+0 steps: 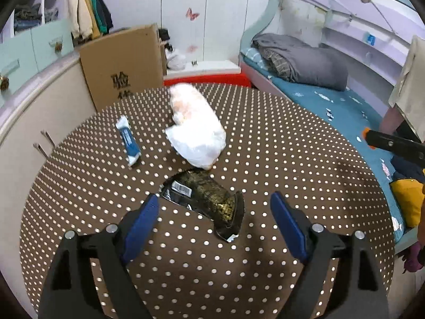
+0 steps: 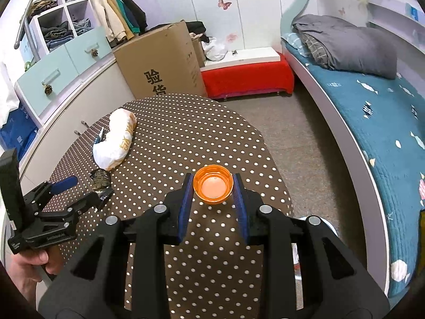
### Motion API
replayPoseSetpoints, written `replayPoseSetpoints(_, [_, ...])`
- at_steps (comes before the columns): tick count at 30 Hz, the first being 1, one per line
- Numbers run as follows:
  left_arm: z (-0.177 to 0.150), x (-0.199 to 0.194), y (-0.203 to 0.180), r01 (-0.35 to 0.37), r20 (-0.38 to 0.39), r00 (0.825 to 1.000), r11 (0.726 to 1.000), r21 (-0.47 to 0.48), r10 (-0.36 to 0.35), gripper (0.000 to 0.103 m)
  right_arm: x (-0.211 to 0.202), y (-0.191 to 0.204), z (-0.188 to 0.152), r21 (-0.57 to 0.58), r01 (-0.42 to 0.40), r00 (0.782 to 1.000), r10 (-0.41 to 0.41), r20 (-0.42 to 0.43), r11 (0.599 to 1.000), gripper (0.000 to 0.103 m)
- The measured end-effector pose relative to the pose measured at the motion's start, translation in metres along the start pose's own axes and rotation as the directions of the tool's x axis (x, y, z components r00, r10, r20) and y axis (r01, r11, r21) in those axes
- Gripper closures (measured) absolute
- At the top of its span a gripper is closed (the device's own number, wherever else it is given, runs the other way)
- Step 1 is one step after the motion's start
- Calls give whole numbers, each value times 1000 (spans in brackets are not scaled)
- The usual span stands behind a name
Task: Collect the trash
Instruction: 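Carry the orange cap and dark wrapper over the blue basin and open both tools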
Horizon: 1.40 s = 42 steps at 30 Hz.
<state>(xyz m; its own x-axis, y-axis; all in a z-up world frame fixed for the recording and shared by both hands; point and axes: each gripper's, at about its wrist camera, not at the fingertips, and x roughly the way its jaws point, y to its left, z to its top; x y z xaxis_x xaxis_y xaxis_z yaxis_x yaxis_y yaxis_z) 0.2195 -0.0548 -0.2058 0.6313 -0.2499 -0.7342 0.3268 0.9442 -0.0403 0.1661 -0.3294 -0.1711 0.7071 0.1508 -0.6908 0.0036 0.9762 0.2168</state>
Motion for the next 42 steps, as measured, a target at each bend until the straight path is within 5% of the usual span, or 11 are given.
replayPoseSetpoints(2, [2,11,2,-8,-21,1000,1000,-23,8,23,1,-1,-1,6,-2,1000,2,0,1000,73])
replayPoseSetpoints(4, [4,23,4,23,-73,997,998,-57,-27,63,-1,-2,0,11,-8,1000,8,2,1000,73])
replayPoseSetpoints(7, [6,23,0,59,-65,996,997,-59,-63,80,-4,-5,1,9,-2,1000,2,7,1000,73])
replayPoseSetpoints(18, [1,-3,-29,122,-18,992,992,-26,-123,83,-28,-40,6,66,21,998,-25,58,998,73])
replayPoseSetpoints(25, [24,-23,-76,221,32,975,975,34,-222,83,-55,-75,12,116,54,992,-67,108,992,73])
replayPoseSetpoints(35, [69,-34,-186,344,69,928,913,220,-367,83,-87,-144,0,229,139,976,-172,131,963,73])
replayPoseSetpoints(42, [76,-21,-267,408,22,899,855,320,-437,83,-87,-197,-19,323,183,971,-222,89,928,73])
